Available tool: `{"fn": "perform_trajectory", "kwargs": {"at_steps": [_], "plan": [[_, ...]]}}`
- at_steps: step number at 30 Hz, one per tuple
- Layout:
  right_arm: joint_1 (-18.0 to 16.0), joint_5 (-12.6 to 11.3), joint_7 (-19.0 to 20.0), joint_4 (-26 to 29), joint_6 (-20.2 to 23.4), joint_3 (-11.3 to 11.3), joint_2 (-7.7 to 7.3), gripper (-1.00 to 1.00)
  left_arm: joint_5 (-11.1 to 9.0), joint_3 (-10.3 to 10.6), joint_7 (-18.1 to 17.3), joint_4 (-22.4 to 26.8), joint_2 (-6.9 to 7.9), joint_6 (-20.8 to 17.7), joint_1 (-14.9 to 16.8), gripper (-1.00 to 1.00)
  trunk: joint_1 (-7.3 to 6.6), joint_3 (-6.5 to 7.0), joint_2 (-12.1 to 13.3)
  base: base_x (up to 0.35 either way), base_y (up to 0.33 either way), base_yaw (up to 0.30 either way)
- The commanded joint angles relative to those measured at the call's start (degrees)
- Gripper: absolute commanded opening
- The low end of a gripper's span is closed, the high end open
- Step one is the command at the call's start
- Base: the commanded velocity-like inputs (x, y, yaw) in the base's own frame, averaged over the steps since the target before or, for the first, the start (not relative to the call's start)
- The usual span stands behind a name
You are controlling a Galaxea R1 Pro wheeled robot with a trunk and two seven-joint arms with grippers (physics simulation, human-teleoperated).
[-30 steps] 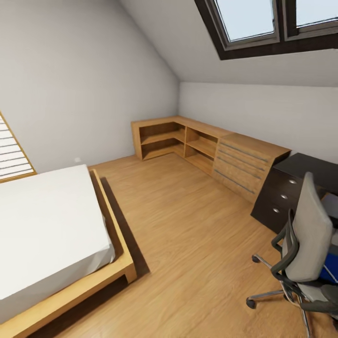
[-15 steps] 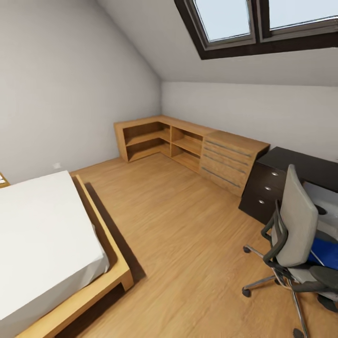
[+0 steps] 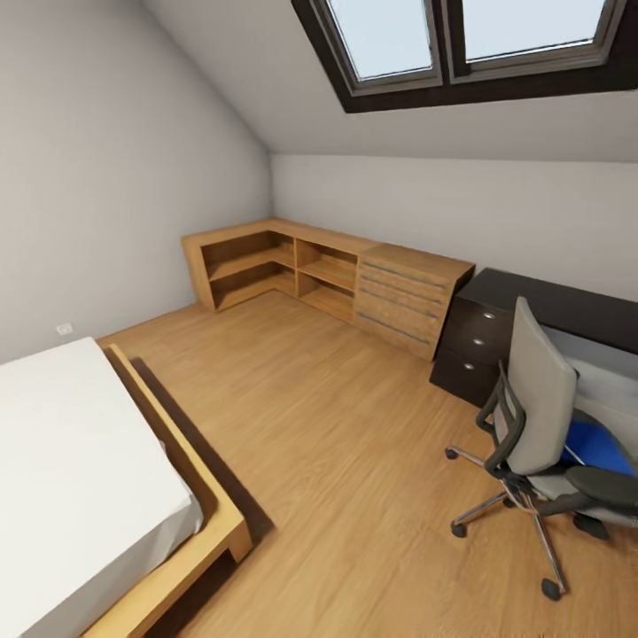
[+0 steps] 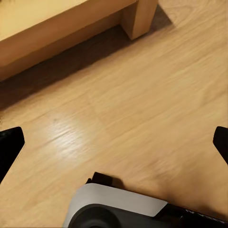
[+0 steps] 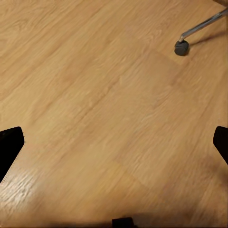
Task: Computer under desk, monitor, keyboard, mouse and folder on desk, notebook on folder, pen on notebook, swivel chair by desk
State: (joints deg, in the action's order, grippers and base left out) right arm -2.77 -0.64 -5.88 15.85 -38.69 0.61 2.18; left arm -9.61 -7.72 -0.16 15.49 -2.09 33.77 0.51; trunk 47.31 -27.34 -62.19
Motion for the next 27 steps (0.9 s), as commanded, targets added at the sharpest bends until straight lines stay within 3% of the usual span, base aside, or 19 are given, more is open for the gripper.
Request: {"fn": "perform_trajectory", "kwargs": {"at_steps": [1, 27], "plan": [[-0.04, -0.05, -0.1, -0.03, -0.21, 0.04, 0.02, 1.0, -0.14, -0.06, -0.02, -0.02, -0.02, 0.14, 0.01, 1.0, 0.0, -0.05, -0.03, 0.0, 0.262, -0.256], [-0.04, 0.02, -0.1, -0.03, -0.16, 0.0, -0.07, 1.0, -0.14, -0.03, -0.02, -0.02, -0.02, 0.15, 0.02, 1.0, 0.0, -0.05, -0.03, 0.0, 0.01, -0.256]]}}
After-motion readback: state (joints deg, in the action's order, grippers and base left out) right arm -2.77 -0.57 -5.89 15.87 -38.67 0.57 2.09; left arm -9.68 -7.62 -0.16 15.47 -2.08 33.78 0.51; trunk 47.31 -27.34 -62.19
